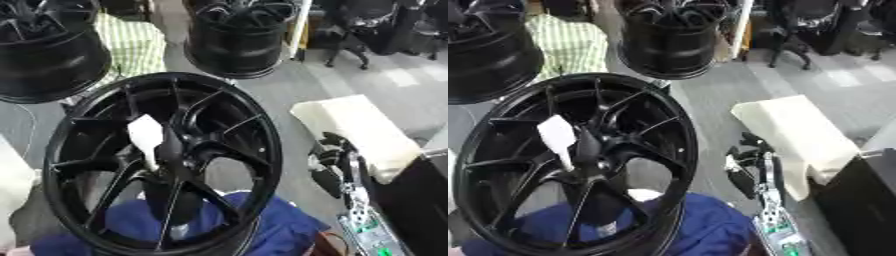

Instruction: Pull the pin out of the wheel hub.

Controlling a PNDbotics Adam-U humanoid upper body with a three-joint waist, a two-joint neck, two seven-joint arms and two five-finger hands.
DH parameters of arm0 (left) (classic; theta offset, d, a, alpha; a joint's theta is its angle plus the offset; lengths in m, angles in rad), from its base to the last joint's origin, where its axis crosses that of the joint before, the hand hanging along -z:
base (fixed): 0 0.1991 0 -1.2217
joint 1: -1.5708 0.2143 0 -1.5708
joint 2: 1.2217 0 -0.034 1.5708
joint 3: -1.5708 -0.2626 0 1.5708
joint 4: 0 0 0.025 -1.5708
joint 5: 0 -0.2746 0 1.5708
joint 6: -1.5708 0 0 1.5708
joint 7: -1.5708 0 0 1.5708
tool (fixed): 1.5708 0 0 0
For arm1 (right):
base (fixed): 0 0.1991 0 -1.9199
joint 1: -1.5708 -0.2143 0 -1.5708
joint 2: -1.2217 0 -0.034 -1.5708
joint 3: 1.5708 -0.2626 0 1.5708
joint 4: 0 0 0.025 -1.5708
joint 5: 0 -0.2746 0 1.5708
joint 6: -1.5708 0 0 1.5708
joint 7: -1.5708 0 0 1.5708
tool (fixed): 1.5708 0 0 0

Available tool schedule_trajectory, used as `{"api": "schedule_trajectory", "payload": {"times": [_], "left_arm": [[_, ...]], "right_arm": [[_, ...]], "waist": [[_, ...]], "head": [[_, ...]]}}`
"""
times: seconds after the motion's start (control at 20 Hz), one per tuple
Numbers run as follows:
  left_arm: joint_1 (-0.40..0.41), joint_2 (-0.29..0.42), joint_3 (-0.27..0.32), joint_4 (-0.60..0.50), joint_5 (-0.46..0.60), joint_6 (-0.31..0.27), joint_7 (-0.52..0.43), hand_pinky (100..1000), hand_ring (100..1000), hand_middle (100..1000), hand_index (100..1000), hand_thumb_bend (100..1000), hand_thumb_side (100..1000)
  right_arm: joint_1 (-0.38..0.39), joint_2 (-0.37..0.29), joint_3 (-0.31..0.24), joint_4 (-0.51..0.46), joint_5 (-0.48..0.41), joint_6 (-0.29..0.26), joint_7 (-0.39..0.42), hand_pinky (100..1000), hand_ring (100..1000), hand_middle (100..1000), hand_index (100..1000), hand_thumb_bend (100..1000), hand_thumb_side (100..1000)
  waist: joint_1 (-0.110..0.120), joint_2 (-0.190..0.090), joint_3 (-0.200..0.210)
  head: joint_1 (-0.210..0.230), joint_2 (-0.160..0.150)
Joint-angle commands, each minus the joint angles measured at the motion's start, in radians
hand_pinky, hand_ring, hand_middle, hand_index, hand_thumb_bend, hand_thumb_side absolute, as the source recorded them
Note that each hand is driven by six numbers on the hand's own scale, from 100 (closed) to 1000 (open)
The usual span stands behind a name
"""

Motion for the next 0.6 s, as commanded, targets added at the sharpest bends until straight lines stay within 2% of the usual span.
{"api": "schedule_trajectory", "payload": {"times": [0.05, 0.3, 0.6], "left_arm": [[-0.042, 0.065, -0.002, -0.025, 0.015, -0.024, 0.004, 468, 896, 630, 775, 119, 532], [-0.159, 0.189, -0.045, -0.038, 0.072, -0.094, 0.016, 475, 876, 633, 777, 107, 498], [-0.309, 0.34, -0.169, -0.044, 0.143, -0.187, -0.037, 513, 843, 646, 788, 127, 482]], "right_arm": [[-0.004, -0.014, -0.002, -0.022, 0.001, 0.0, -0.006, 519, 549, 668, 788, 100, 100], [0.001, -0.023, -0.001, -0.017, 0.004, -0.001, -0.008, 519, 548, 665, 787, 100, 100], [0.006, -0.032, 0.006, -0.013, 0.006, -0.003, -0.004, 518, 547, 661, 787, 104, 100]], "waist": [[0.007, -0.012, -0.001], [0.025, -0.023, -0.003], [0.038, -0.034, -0.024]], "head": [[-0.004, -0.007], [-0.008, -0.009], [0.001, -0.01]]}}
